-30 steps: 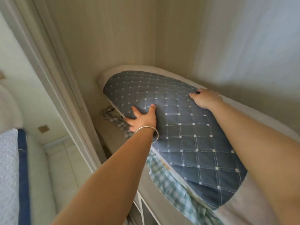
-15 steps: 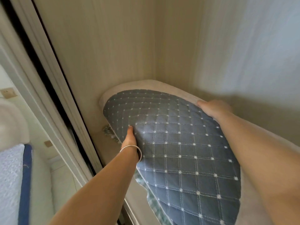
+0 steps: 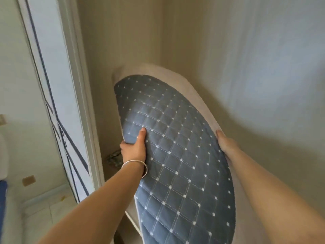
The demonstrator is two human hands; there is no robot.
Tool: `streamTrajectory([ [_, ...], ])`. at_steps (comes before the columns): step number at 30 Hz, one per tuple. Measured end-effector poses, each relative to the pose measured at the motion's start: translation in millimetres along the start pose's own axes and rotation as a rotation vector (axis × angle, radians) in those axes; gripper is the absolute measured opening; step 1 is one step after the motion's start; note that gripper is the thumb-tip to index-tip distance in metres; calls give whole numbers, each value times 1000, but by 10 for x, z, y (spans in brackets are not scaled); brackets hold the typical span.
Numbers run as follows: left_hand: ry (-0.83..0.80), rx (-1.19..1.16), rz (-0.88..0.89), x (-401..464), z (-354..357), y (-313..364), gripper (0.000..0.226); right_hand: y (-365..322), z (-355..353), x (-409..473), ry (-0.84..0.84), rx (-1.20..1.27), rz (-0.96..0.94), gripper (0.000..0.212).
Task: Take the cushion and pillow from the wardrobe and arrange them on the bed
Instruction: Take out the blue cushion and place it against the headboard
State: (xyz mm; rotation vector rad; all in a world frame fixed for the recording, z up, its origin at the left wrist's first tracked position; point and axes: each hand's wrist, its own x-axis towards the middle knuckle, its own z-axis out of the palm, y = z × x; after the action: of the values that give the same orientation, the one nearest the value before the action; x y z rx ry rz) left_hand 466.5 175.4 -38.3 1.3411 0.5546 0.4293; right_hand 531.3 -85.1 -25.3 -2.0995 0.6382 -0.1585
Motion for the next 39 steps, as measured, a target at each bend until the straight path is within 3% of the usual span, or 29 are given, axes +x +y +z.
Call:
streamTrajectory([
  [8,-144,-36,400,-717,-552,422,69,255,-382,-1054,181,179,-18,86],
  [14,-117,22,683,-1116,-1169,561,62,391,-383,-1700,277,290,-127,85],
  [19,-97,57,778,-1296,-1735,578,78,546,-233,-2259,388,343,-235,79],
  [23,-2,53,785,-1299,-2297,560,56,491,-183,-2793,426,318,-409,66],
  [31,283,-87,694,-1198,-3585,316,53,-67,270,-3742,307,171,-762,63],
  [35,467,-139,549,-1075,-4247,182,47,-534,775,-4035,131,40,-887,73],
  [39,640,-180,370,-934,-4801,-32,51,-884,1511,-4286,-63,-85,-972,71],
])
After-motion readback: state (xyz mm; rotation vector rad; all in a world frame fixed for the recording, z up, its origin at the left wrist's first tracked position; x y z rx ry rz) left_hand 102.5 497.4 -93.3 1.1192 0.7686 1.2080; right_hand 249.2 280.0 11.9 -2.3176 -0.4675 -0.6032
